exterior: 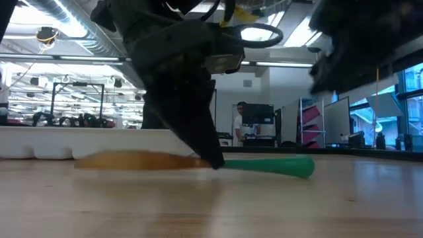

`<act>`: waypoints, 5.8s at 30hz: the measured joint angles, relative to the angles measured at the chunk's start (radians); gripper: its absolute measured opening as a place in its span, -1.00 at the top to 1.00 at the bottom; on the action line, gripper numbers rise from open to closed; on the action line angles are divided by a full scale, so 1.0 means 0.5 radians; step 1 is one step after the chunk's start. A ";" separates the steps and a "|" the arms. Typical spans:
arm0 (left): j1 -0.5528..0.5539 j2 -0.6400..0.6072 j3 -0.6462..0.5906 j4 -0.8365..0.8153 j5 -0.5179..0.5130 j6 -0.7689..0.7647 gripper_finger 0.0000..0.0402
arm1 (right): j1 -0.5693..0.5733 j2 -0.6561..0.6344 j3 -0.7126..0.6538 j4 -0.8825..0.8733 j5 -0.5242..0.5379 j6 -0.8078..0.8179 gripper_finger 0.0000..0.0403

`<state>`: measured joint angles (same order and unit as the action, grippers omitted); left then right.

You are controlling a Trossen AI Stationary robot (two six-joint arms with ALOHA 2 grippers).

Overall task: Sort silverware
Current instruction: Put the green knife into the white silverware tray, then return to Home Position

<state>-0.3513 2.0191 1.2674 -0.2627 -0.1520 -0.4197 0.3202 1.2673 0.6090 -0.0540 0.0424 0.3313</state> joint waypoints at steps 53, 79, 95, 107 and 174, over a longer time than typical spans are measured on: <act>1.036 -0.828 -0.778 -0.379 -0.509 -1.584 0.90 | 0.000 -1.729 0.003 -0.943 0.734 -0.270 0.34; 0.961 -1.860 -0.767 -0.385 -0.464 -0.523 0.30 | 0.000 -2.233 0.003 -1.044 0.784 -0.274 0.34; 0.776 -3.579 -1.780 0.040 -0.511 -0.071 0.30 | -0.001 -2.408 0.002 -1.323 1.324 -0.093 0.34; 0.778 -4.005 -2.279 0.661 -0.450 0.623 0.30 | -0.001 -2.416 -0.259 -1.240 1.464 0.331 0.34; 0.785 -3.984 -2.515 0.650 -0.482 0.526 0.30 | -0.001 -2.395 -1.018 -0.469 1.239 0.098 0.34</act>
<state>0.0410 0.0269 0.0097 0.0624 -0.3931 -0.1566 0.3199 0.0696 0.1001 -0.2886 0.6617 0.3801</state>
